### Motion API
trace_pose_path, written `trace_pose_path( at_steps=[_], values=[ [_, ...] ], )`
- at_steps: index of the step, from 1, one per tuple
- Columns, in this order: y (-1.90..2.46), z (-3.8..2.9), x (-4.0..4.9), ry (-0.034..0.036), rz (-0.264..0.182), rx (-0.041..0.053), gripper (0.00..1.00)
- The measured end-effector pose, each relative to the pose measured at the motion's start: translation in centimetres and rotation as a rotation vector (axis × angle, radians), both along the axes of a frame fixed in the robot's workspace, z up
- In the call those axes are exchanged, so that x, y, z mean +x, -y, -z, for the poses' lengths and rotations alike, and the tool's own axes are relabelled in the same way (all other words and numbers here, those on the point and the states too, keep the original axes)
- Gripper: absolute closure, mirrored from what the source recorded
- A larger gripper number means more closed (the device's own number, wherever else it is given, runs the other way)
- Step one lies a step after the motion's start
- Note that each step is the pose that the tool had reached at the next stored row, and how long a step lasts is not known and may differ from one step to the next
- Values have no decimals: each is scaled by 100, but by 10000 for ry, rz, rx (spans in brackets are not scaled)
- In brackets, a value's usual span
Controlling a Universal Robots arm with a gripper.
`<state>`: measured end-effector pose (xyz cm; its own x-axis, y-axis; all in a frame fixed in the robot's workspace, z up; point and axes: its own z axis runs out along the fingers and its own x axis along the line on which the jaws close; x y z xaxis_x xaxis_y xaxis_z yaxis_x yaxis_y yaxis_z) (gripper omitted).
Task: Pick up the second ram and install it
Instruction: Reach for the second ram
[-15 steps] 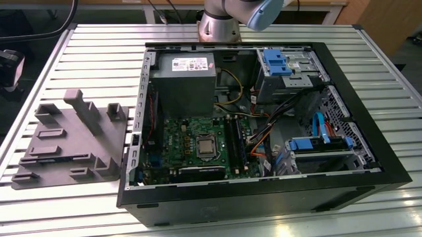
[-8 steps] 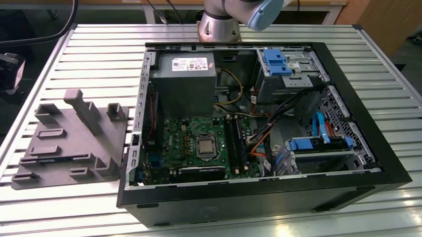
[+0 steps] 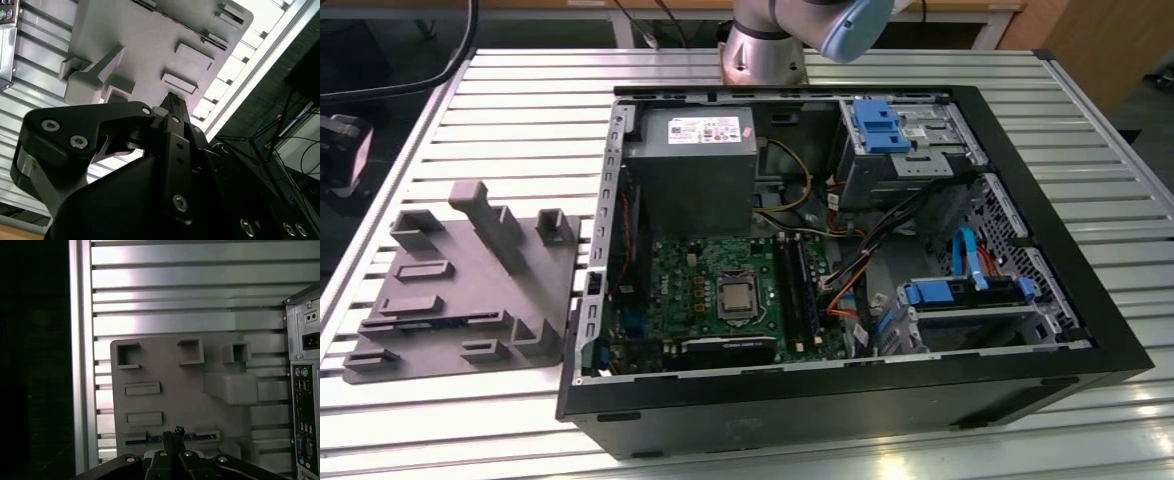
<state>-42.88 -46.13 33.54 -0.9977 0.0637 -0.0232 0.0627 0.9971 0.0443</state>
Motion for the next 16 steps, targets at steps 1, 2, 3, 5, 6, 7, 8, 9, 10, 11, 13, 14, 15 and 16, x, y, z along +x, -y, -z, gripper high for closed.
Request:
trace_pose_path(
  at_steps=[1,2,3,5,6,7,8,9,10,11,13,14,15,16],
  values=[
    [3,6,-1,-1,0,0,89],
    [6,10,-1,-2,0,-1,89],
    [9,16,-2,-3,0,0,89],
    [15,26,-3,-2,0,1,89],
    [19,31,-4,-2,0,1,89],
    [22,35,-4,-4,0,1,89],
    [25,40,-5,-5,0,0,89],
    [27,45,-6,-5,0,0,89],
    [30,49,-7,-6,0,-1,89],
    [32,53,-7,-7,0,-1,89],
    [36,63,-8,-7,0,0,89],
    [37,66,-9,-7,1,0,89],
    [37,67,-8,-8,1,-1,89],
    [37,67,-8,-10,0,-1,89]
  ],
)
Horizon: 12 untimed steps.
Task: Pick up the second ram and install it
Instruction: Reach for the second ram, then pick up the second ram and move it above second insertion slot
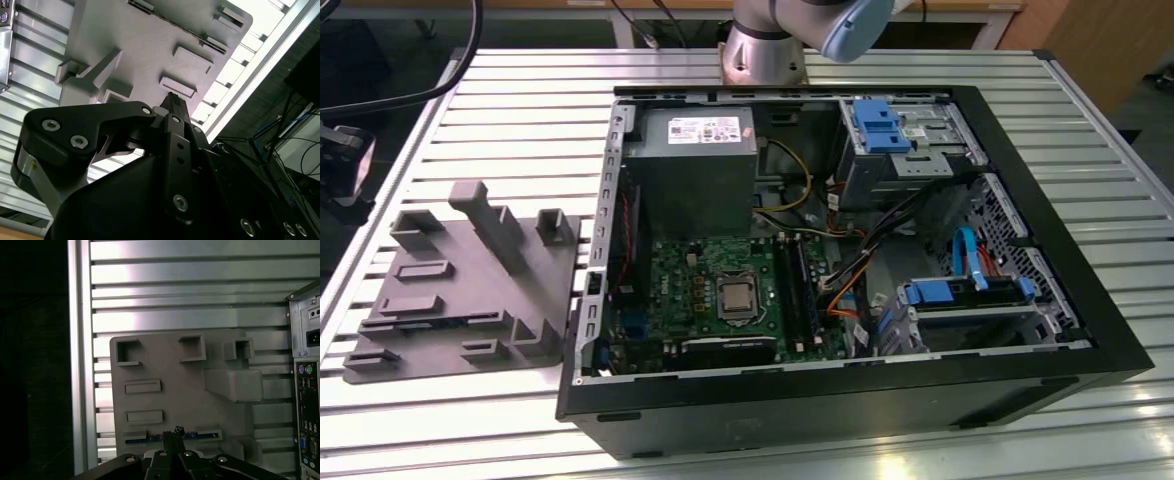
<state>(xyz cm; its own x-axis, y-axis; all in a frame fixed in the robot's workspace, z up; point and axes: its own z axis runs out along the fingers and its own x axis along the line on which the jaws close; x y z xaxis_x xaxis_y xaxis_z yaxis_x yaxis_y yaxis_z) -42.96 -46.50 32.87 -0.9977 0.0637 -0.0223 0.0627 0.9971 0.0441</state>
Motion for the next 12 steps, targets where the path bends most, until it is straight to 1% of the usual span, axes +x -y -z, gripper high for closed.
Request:
trace_pose_path(
  at_steps=[12],
  values=[
    [0,4,0,2,-114,1,89]
  ],
)
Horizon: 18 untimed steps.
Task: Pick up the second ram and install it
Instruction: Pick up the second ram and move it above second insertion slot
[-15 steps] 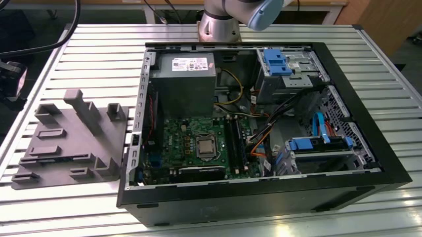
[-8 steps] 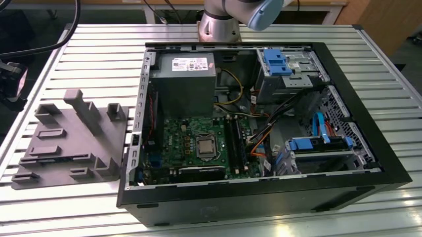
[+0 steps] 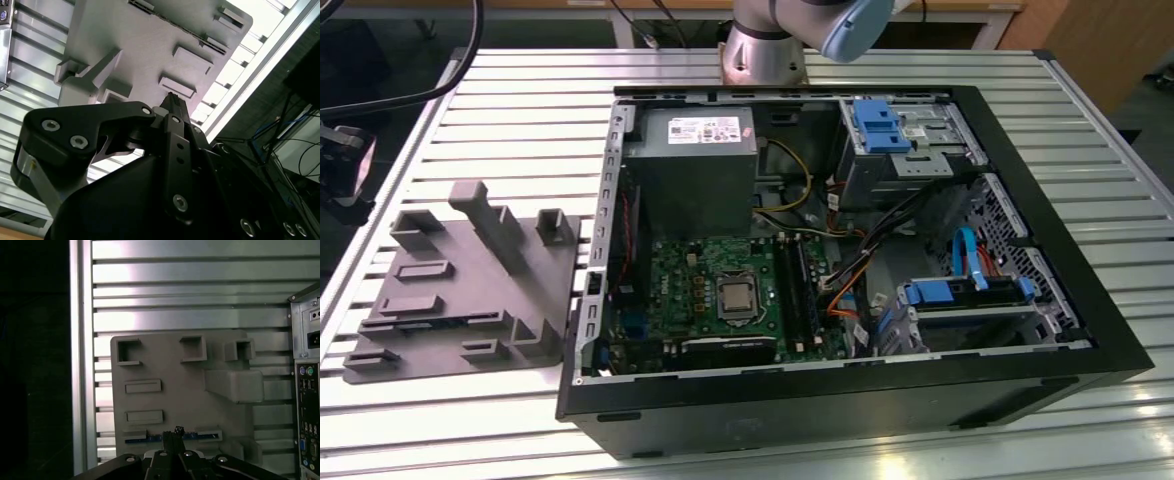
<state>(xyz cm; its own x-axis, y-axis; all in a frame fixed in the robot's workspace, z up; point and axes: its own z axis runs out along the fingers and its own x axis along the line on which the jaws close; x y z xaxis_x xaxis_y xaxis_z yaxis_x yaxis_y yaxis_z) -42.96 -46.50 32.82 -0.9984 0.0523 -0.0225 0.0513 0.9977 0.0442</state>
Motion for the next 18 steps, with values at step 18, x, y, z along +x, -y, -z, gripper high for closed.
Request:
trace_pose_path(
  at_steps=[18],
  values=[
    [0,1,0,1,-607,0,89]
  ],
)
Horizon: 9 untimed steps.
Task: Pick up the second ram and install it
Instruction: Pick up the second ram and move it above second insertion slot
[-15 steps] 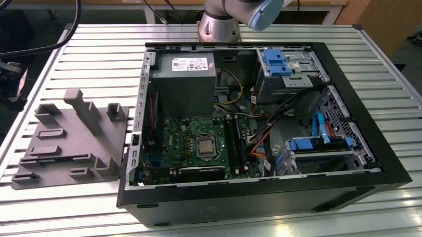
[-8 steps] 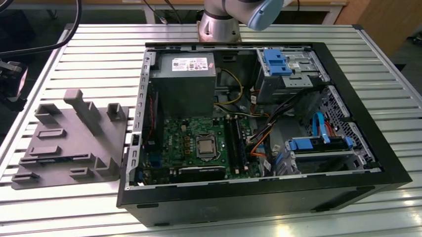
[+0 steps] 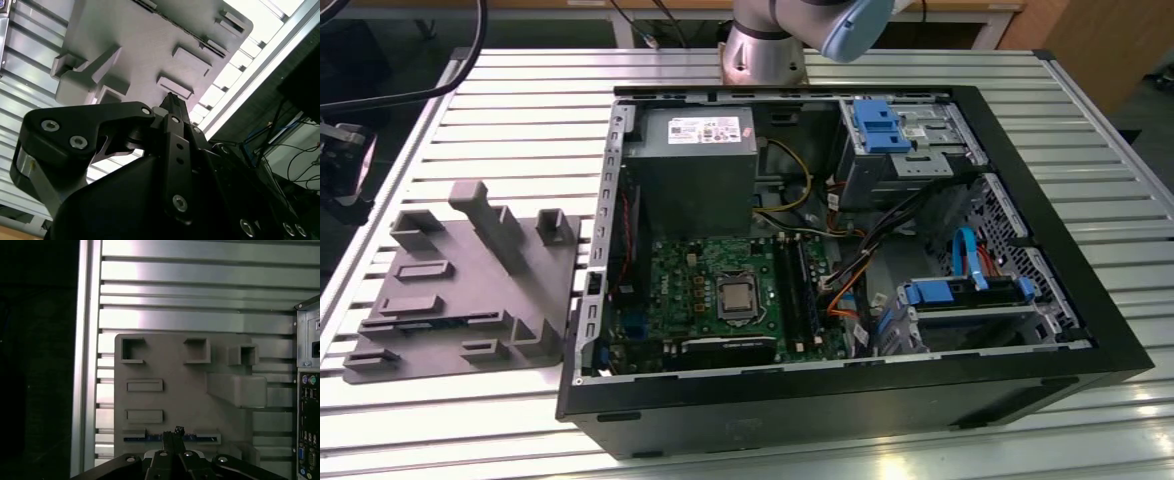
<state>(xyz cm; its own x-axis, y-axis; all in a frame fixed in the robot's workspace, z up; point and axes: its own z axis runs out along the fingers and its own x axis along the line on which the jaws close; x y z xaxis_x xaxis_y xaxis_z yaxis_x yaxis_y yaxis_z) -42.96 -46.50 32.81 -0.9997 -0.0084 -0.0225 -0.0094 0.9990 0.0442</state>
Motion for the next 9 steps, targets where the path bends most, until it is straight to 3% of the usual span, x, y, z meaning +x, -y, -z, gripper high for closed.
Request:
trace_pose_path(
  at_steps=[9],
  values=[
    [0,1,0,0,-407,0,89]
  ],
)
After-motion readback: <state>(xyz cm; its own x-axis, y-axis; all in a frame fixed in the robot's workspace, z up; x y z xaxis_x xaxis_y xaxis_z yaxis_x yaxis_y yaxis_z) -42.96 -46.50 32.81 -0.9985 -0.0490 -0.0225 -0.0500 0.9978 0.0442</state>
